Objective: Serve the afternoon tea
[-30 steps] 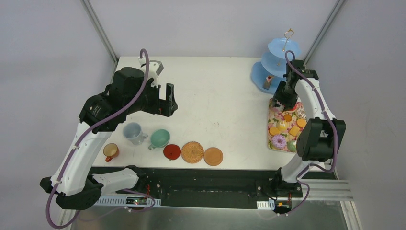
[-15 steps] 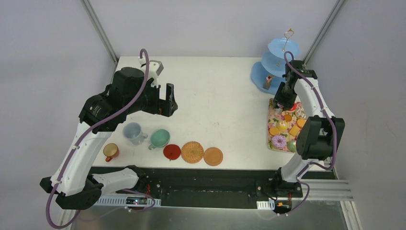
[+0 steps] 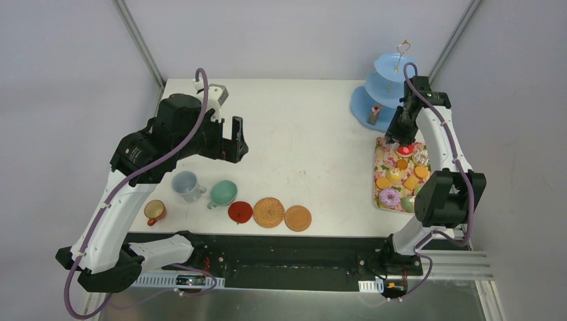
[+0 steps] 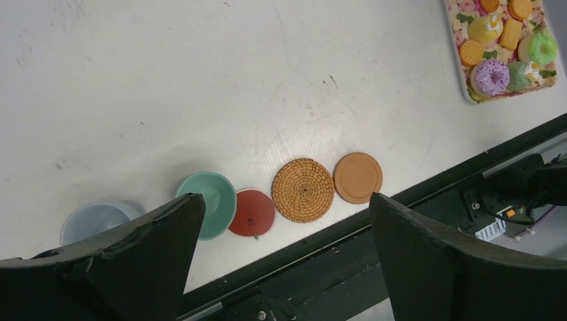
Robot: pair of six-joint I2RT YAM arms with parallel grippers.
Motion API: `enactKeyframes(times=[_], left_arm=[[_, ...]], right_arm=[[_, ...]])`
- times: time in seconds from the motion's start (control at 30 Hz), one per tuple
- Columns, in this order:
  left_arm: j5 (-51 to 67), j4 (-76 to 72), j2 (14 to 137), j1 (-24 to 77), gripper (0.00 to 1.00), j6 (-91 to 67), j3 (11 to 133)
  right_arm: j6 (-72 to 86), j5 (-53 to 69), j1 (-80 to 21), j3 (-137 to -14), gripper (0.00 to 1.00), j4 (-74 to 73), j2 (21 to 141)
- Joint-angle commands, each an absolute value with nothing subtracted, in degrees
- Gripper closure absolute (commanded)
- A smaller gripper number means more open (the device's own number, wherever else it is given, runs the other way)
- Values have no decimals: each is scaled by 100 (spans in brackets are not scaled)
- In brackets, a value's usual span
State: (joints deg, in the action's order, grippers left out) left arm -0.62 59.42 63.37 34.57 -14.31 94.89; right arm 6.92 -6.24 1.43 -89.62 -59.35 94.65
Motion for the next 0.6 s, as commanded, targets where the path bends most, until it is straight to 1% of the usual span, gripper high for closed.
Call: enactKeyframes(times=[0.0,0.07,0.27,0.57], left_arm=[[-45,5883,6360,3507,1,-1459,9587],[-55,5897,6362,3507,1,-1459,9601],[-136,5930,6344,3505,1,-1468,9606],[-70,5967,6425,3506,1,-1522,9630]], right_arm=[[574,-753,176,-9456,72,-6024,9432],[577,-682,176,-9514,73,-6070,9515],[507,-789,180,-9669,73,-5919,9486],[262,-874,228,-9762,74,-5052,9979]])
